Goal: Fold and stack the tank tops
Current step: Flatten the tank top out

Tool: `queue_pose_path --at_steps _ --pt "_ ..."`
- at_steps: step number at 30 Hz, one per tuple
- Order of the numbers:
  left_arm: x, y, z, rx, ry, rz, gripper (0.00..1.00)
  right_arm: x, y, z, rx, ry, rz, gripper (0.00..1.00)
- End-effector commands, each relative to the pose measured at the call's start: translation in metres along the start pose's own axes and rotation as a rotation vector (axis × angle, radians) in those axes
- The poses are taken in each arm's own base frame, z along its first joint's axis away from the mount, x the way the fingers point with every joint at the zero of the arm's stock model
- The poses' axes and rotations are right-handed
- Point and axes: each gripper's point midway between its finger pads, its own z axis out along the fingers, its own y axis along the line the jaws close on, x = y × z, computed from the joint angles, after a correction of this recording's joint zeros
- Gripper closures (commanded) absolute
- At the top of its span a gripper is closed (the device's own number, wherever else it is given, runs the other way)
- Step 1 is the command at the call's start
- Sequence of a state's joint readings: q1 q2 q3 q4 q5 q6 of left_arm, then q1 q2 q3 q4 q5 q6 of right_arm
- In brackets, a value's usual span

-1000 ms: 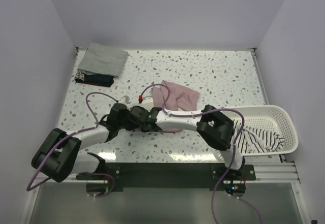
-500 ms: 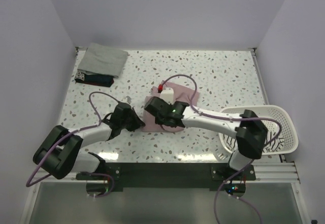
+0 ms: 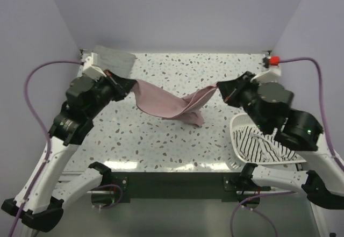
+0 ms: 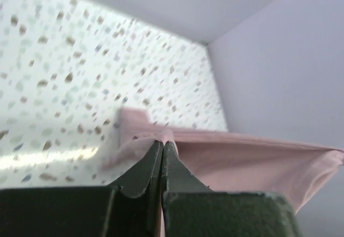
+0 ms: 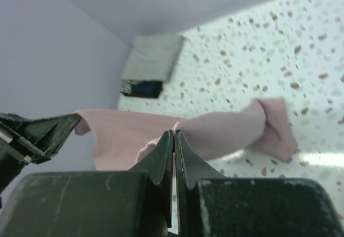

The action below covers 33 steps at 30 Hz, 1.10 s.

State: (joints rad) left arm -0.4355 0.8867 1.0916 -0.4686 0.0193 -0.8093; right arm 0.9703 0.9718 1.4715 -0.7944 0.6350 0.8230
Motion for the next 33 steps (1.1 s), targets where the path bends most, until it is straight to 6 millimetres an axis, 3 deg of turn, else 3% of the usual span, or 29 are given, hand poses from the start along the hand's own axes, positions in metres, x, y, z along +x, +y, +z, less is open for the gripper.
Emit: queue_pose_path --at_steps 1,3,9,14,16,19,20,21,22,23,24,25,26,27,28,29,30,31,32,33 --pt "-0.057 -0.042 -0.053 0.058 -0.138 0.018 1.0 -0.065 0.014 -0.038 -0.071 -0.125 -0.021 1.0" --pt "-0.086 -0.069 -0.078 0.119 -0.214 0.01 1.0 -0.094 0.026 -0.057 -0.125 -0.175 -0.007 1.0" --pt "-0.128 -0.105 -0.103 0.187 -0.311 -0.004 1.0 -0.138 0.044 -0.08 -0.19 -0.269 0.004 1.0" --pt "-0.145 -0.11 -0.087 0.161 -0.349 -0.016 1.0 -0.145 0.048 -0.059 -0.114 -0.317 -0.055 1.0" --pt "-0.151 -0.104 -0.071 0.117 -0.363 -0.019 1.0 -0.145 0.049 -0.048 -0.07 -0.333 -0.086 1.0" --pt "-0.162 -0.097 -0.047 0.05 -0.395 -0.006 1.0 -0.137 0.063 -0.021 -0.042 -0.323 -0.153 1.0" --pt "-0.168 -0.098 -0.041 0.047 -0.417 0.002 1.0 -0.126 0.071 0.0 -0.034 -0.298 -0.181 1.0" --pt "-0.169 -0.095 -0.024 0.029 -0.408 0.004 1.0 -0.139 0.063 0.011 -0.001 -0.318 -0.173 1.0" --pt "-0.174 -0.09 -0.014 0.02 -0.414 0.007 1.0 -0.137 0.064 0.027 -0.013 -0.294 -0.149 1.0" --pt "-0.182 -0.095 -0.007 0.047 -0.432 0.008 1.0 -0.125 0.074 0.053 -0.075 -0.219 -0.152 1.0" --pt "-0.18 -0.087 0.018 0.031 -0.407 0.006 1.0 -0.137 0.057 0.077 -0.037 -0.219 -0.132 1.0" --pt "-0.186 -0.084 0.029 0.05 -0.4 0.011 1.0 -0.137 0.056 0.094 -0.045 -0.198 -0.115 1.0" --pt "-0.199 -0.089 0.037 0.094 -0.428 0.001 1.0 -0.145 0.07 0.098 -0.124 -0.182 -0.101 1.0" --pt "-0.2 -0.08 0.064 0.091 -0.405 -0.001 1.0 -0.14 0.053 0.145 -0.072 -0.137 -0.096 1.0" --pt "-0.209 -0.076 0.075 0.128 -0.393 0.003 1.0 -0.144 0.053 0.16 -0.091 -0.127 -0.058 1.0" --pt "-0.233 -0.094 0.071 0.193 -0.441 0.012 1.0 -0.163 0.059 0.167 -0.159 -0.135 -0.032 1.0" --pt "-0.231 -0.086 0.104 0.204 -0.387 0.019 1.0 -0.157 0.049 0.202 -0.139 -0.106 -0.013 1.0" --pt "-0.246 -0.086 0.111 0.223 -0.393 0.033 1.0 -0.162 0.054 0.213 -0.184 -0.107 0.017 1.0" --pt "-0.275 -0.119 0.091 0.306 -0.445 0.072 1.0 -0.187 0.061 0.208 -0.224 -0.166 0.024 1.0" --pt "-0.273 -0.112 0.121 0.322 -0.383 0.079 1.0 -0.186 0.059 0.224 -0.241 -0.157 0.029 1.0"
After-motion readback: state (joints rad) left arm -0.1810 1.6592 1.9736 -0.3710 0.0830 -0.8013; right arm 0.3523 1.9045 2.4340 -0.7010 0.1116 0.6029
